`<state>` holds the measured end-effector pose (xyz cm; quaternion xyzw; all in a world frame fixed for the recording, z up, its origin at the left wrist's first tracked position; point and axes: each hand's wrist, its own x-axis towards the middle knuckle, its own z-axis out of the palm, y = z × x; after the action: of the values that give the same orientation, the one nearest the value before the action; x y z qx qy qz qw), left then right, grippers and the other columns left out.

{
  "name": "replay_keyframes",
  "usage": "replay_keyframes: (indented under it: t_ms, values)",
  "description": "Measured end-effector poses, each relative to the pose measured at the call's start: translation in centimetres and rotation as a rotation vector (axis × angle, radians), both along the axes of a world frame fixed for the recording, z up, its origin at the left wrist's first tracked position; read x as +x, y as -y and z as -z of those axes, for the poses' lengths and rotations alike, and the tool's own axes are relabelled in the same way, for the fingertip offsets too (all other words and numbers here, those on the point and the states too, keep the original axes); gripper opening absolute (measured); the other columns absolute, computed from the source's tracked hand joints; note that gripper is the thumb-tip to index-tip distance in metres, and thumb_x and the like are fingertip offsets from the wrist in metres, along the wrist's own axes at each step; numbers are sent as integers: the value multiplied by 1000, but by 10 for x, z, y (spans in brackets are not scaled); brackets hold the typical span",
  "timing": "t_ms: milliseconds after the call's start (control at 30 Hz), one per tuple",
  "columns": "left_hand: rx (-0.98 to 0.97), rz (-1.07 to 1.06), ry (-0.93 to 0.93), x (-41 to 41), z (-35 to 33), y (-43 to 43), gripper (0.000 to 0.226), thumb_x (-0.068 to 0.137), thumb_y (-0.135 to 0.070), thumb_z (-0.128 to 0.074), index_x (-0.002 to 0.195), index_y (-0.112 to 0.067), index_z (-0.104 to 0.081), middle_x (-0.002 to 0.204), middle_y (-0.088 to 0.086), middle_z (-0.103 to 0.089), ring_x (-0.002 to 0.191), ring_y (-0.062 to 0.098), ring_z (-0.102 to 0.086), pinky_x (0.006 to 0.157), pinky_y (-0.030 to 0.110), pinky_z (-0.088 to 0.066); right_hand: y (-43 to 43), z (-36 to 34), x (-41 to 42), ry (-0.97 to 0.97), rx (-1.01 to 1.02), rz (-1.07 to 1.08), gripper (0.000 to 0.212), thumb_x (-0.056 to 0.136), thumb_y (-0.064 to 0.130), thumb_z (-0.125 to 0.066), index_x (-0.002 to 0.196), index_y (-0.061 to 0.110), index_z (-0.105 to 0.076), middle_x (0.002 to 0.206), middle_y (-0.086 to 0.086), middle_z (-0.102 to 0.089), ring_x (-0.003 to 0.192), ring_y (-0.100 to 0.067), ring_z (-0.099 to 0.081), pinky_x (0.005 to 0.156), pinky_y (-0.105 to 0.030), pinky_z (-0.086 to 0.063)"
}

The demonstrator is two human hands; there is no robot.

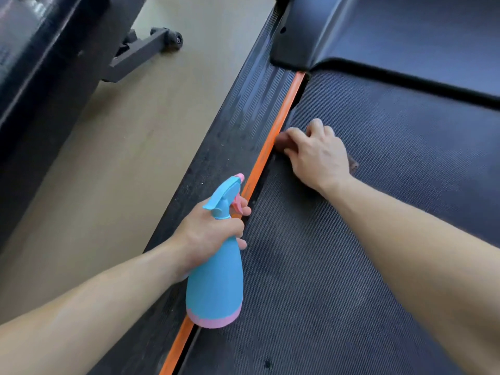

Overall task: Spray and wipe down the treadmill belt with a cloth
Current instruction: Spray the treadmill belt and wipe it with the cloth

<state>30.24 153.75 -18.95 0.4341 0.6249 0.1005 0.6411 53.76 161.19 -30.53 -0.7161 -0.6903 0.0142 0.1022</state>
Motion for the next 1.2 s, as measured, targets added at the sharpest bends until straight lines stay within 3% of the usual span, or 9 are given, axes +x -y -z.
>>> replay_keyframes:
  t_ms: [133,333,500,567,667,767,867,1033,1200]
  values:
    - [34,3,3,-4,0,-1,58,87,5,-61,119,-43,-68,120,-1,-74,75,29,-78,59,20,-56,12,0,-15,-61,20,182,34,94,42,-58,121,22,-57,115,-15,-49,98,-37,-53,76,-47,-48]
    - [55,-13,0,1,-5,-6,53,86,6,-60,116,-38,-68,120,2,-73,69,25,-76,59,18,-56,68,4,-3,31,22,-157,39,92,51,-56,120,24,-60,105,-11,-53,89,-34,-55,65,-43,-50]
    - [54,-24,16,3,-5,-9,59,84,6,-60,123,-37,-68,120,6,-72,74,27,-71,58,20,-55,-11,-1,5,-45,-19,216,39,97,49,-53,128,26,-55,123,-14,-49,106,-39,-52,77,-48,-49]
    - [50,-23,11,3,-4,-10,55,72,-6,-64,114,-42,-69,119,5,-73,72,26,-73,60,22,-56,-7,0,-6,-68,-29,295,39,97,47,-53,129,25,-55,125,-15,-48,107,-38,-52,79,-48,-48]
    - [23,-31,7,3,-6,-10,53,62,-14,-60,108,-38,-70,118,4,-73,69,25,-73,61,23,-56,51,2,-26,-37,37,116,38,93,45,-56,124,23,-57,113,-14,-51,93,-36,-54,69,-45,-49]
    - [22,-15,-22,5,-3,-10,45,78,-2,-65,110,-34,-70,121,6,-73,74,27,-73,60,22,-56,81,2,-13,-3,-8,-177,40,92,49,-54,124,25,-59,108,-10,-52,88,-33,-54,64,-44,-50]
    - [25,-1,-34,6,-2,-8,44,86,5,-60,105,-33,-70,123,8,-72,78,29,-72,60,21,-56,32,-2,9,32,5,-92,38,92,49,-58,122,26,-58,113,-13,-52,97,-37,-55,71,-47,-51]
    - [3,17,-63,5,1,-4,52,62,-15,-60,110,-32,-70,120,1,-74,83,35,-78,63,23,-57,2,-1,-2,-99,-16,231,35,96,43,-55,126,25,-55,121,-16,-48,103,-39,-52,78,-48,-49]
    - [22,39,-66,6,-4,-4,62,72,-9,-64,124,-41,-67,121,0,-74,90,40,-77,60,19,-55,101,3,-26,-52,22,-146,37,95,43,-51,124,22,-59,105,-12,-49,84,-33,-50,64,-45,-50]
